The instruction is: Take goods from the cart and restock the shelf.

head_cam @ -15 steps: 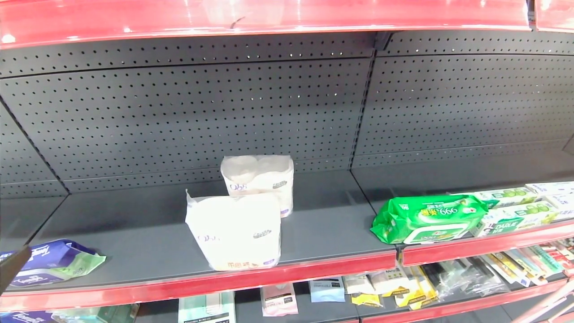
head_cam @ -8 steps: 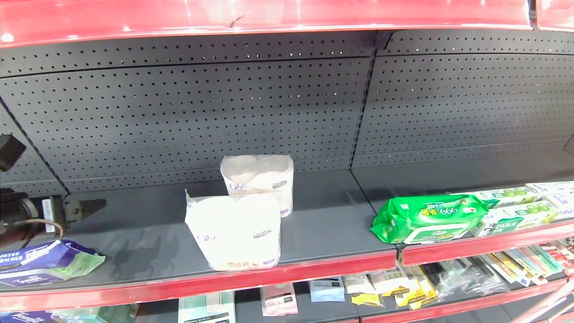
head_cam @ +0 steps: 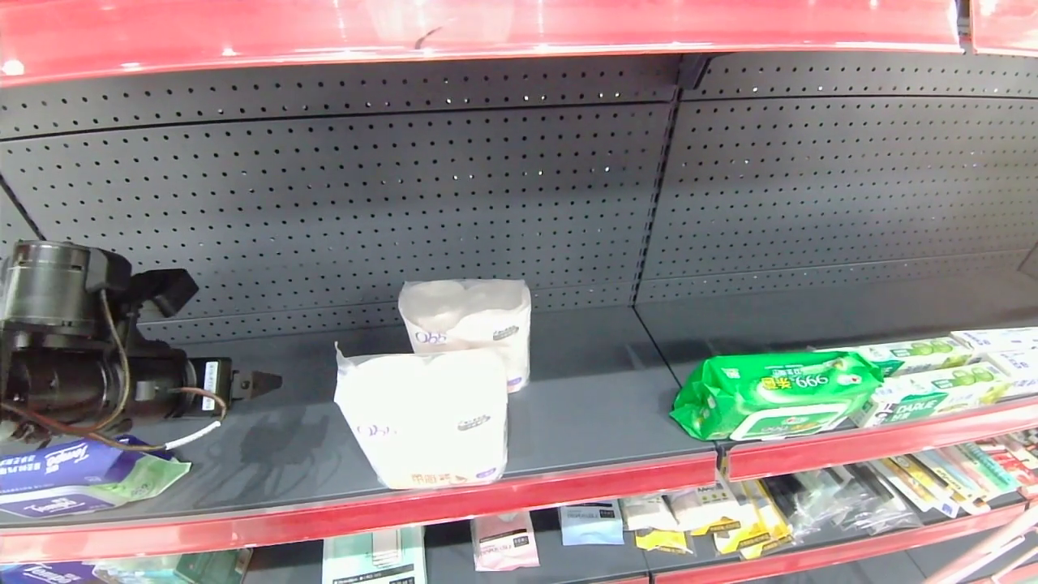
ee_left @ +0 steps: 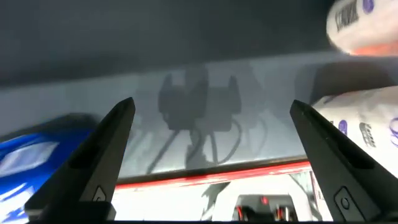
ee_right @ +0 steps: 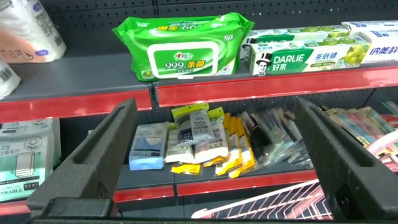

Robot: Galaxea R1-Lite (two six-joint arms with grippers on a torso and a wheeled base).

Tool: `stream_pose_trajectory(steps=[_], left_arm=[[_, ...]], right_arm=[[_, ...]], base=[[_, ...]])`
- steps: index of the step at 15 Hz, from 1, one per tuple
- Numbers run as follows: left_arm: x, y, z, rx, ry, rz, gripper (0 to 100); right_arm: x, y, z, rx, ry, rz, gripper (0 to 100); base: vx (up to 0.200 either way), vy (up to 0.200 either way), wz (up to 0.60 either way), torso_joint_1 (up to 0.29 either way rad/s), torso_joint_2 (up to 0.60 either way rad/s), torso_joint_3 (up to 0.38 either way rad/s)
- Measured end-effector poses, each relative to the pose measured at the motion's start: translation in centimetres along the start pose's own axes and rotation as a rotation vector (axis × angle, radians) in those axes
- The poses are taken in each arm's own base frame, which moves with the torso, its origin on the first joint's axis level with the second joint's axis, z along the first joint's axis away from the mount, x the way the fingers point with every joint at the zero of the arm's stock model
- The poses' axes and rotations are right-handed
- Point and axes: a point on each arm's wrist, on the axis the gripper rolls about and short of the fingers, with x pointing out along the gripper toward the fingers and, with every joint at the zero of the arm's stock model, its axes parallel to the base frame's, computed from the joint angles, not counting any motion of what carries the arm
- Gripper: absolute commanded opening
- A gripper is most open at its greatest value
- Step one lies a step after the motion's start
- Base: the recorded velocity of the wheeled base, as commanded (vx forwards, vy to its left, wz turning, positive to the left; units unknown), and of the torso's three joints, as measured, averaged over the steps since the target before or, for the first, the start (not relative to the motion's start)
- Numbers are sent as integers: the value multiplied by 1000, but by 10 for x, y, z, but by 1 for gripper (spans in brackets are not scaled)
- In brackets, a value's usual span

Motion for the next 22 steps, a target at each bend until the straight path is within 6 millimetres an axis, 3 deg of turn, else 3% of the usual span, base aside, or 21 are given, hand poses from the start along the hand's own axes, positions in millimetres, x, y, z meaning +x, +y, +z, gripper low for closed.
stream_pose_trajectory(steps=[9,22], left_arm=[[47,-30,-15,72,161,-84,100],[79,-46,-28,102,243,-111,100]], right_arm=[[0,0,0,0,0,0,100],[0,0,0,0,0,0,100]], base=[[0,0,0,0,0,0],[0,0,0,0,0,0]])
